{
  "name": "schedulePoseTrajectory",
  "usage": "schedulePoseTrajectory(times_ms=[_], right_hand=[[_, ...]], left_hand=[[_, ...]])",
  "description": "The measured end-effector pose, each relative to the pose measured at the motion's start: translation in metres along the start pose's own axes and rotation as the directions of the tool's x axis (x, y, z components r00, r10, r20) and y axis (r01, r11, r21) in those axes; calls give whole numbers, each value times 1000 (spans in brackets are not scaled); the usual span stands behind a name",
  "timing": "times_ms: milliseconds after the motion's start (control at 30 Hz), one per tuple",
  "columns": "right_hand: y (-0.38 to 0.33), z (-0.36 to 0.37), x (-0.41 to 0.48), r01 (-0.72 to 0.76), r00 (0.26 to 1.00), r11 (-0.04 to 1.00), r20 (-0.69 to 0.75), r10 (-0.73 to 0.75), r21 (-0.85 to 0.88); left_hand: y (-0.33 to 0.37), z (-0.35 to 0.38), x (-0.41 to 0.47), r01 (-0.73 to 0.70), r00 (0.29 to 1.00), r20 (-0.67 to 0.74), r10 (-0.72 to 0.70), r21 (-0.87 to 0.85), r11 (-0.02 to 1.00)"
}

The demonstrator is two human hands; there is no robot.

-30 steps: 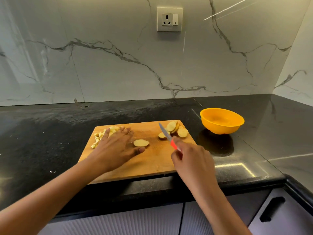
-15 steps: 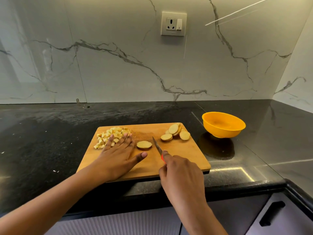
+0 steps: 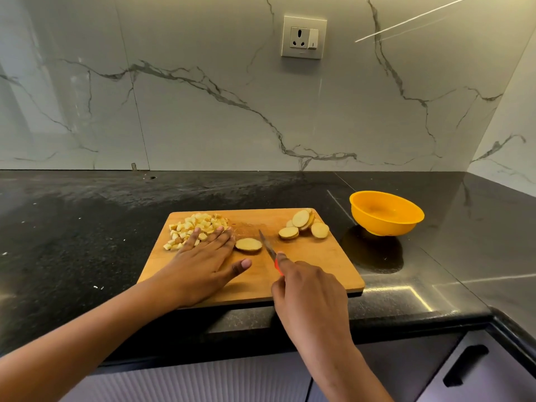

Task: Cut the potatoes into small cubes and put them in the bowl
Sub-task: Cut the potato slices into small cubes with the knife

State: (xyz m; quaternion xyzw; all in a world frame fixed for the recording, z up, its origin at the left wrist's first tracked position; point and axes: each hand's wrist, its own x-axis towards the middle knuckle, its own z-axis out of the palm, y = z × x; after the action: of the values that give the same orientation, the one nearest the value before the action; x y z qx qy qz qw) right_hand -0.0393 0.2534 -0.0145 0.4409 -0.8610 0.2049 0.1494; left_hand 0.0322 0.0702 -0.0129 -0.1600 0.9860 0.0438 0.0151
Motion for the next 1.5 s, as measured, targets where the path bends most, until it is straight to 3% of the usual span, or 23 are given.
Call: schedulePoseTrajectory(times_ms=[100, 200, 267, 500, 700, 900, 1167, 1333, 1400, 1500], right_hand=[[5, -5, -1, -22, 999, 1000, -25, 22, 16], [2, -8, -6, 17, 999, 1000, -28, -16, 24], [-1, -9, -9, 35, 999, 999, -22, -34, 37], [-5, -6, -9, 45, 999, 997, -28, -44, 55], [-8, -8, -7, 63, 997, 997, -55, -61, 34], [-10, 0, -5, -16, 1000, 999, -12, 16, -44], [-8, 9, 3, -3, 1000, 998, -2, 3, -56], [-8, 13, 2, 14, 1000, 999, 0, -14, -30], [-11, 8, 2, 17, 998, 1000, 66, -16, -16], [-15, 13, 15, 110, 993, 994, 38, -109, -23]], left_hand=[[-11, -7, -1, -155, 988, 19, 155, -20, 988], [-28, -18, -2, -374, 922, 101, 374, -14, 927], [-39, -23, -1, -441, 891, 112, 440, -20, 897], [-55, -25, 13, -513, 844, 161, 512, -40, 858], [-61, -20, 19, -531, 829, 119, 546, -142, 836], [-64, -19, 22, -551, 820, 106, 562, -118, 826], [-64, -20, 29, -583, 809, 87, 581, -4, 813], [-64, -20, 30, -591, 804, 86, 588, 9, 807], [-64, -20, 28, -602, 797, 77, 600, 9, 799], [-64, -19, 27, -605, 794, 82, 602, 14, 796]])
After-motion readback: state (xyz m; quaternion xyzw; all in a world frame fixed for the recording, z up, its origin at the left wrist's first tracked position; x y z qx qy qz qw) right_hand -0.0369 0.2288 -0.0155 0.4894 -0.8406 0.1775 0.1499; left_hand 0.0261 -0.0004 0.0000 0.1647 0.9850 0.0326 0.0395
